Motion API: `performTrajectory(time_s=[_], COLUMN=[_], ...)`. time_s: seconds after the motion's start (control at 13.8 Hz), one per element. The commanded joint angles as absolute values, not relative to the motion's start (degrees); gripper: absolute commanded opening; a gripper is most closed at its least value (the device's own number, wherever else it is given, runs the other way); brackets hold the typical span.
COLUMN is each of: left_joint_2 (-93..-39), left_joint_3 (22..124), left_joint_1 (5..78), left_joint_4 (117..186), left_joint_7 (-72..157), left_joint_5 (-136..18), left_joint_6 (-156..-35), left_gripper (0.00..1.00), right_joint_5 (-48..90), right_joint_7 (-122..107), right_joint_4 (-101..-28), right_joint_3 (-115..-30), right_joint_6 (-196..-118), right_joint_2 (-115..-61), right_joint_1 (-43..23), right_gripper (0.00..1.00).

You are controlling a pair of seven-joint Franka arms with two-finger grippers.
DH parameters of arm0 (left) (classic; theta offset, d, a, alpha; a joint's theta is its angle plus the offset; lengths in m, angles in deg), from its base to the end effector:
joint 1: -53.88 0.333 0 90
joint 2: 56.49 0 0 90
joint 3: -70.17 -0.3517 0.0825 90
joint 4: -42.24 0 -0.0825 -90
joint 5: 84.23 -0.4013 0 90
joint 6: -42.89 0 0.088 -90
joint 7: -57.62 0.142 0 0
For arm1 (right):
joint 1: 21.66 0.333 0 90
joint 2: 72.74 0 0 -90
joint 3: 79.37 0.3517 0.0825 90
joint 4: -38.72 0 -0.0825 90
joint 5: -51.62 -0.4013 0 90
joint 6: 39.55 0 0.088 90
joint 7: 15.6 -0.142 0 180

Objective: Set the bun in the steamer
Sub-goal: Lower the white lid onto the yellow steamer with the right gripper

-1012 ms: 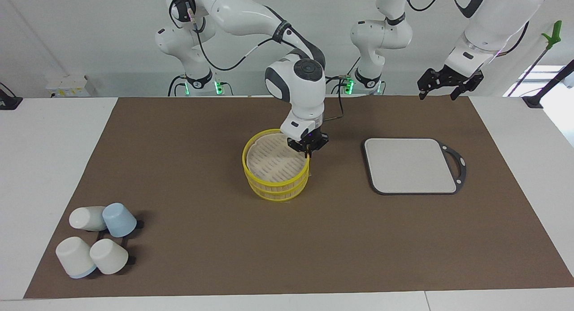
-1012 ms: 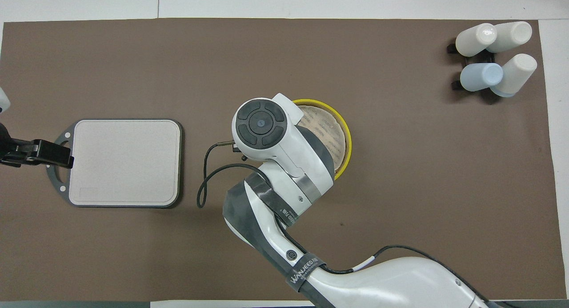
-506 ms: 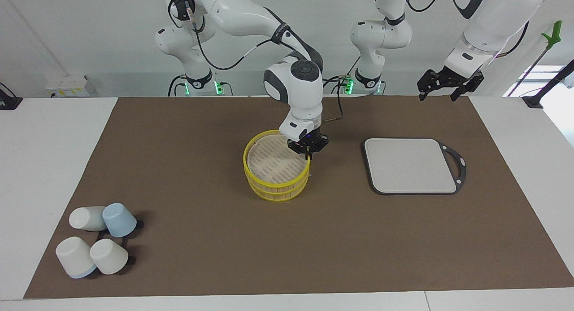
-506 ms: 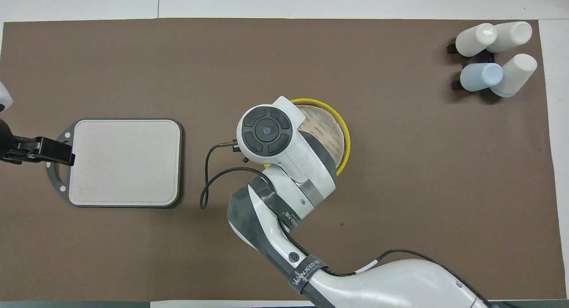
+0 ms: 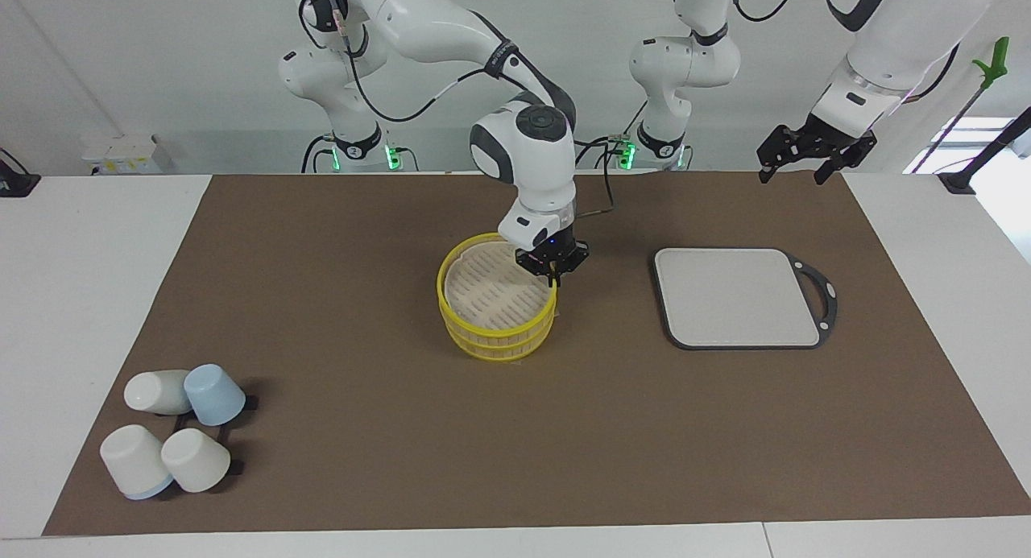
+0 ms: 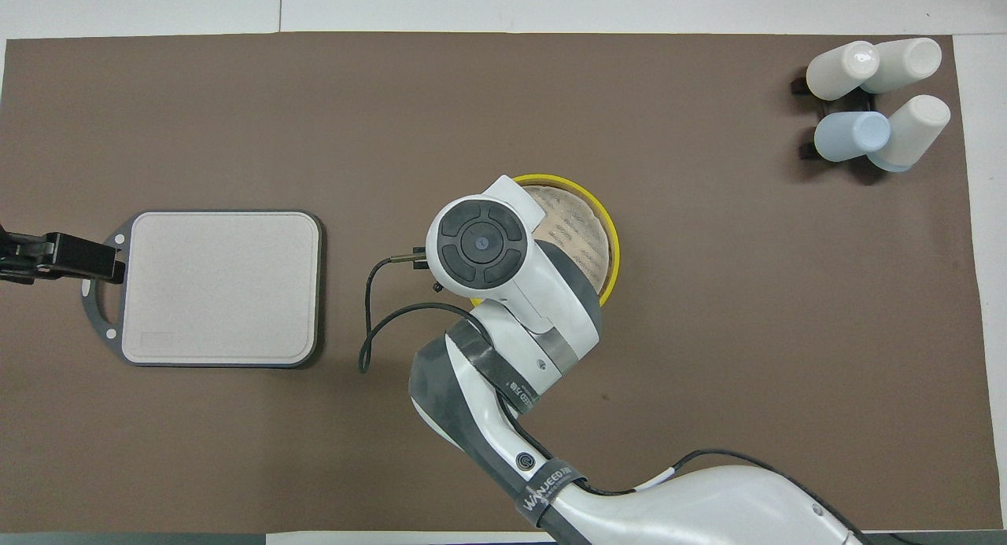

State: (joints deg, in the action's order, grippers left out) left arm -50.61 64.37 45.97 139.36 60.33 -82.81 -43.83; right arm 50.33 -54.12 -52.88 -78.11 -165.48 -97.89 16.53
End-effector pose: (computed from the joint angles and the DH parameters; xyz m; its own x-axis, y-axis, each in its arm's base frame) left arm 0.5253 -0.0203 0.6164 0.9932 -0.0866 -0.0775 -0.0838 -0.9957 0.0388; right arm 0.5634 0.4629 0.3833 0.9943 -0.0049 0.1063 0.0082 -0.9925 -0.1223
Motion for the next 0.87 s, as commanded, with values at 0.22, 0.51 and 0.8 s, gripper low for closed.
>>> performTrajectory(time_s=[0.22,0.51,0.8], left_joint_2=[-50.42,-50.42,-50.42], left_joint_3=[64.46,64.46,64.46], left_joint_1=[45.97,46.05,45.97], left_joint_4=[138.83,138.83,138.83], left_joint_7=[61.23,61.31,61.32], left_joint_5=[-82.03,-82.03,-82.12], left_joint_6=[-45.09,-45.18,-45.18], left_gripper=[1.00,1.00,1.00], right_joint_5=[47.84,46.18,45.82], right_joint_7=[-55.85,-55.85,-57.43], right_joint_4=[-56.29,-56.29,-55.15], right_joint_3=[-78.23,-78.23,-78.23], right_joint_6=[-168.75,-167.61,-165.67], right_joint_2=[-97.53,-97.35,-97.17], right_joint_1=[16.75,16.58,16.84], right_gripper=[0.00,0.26,0.97])
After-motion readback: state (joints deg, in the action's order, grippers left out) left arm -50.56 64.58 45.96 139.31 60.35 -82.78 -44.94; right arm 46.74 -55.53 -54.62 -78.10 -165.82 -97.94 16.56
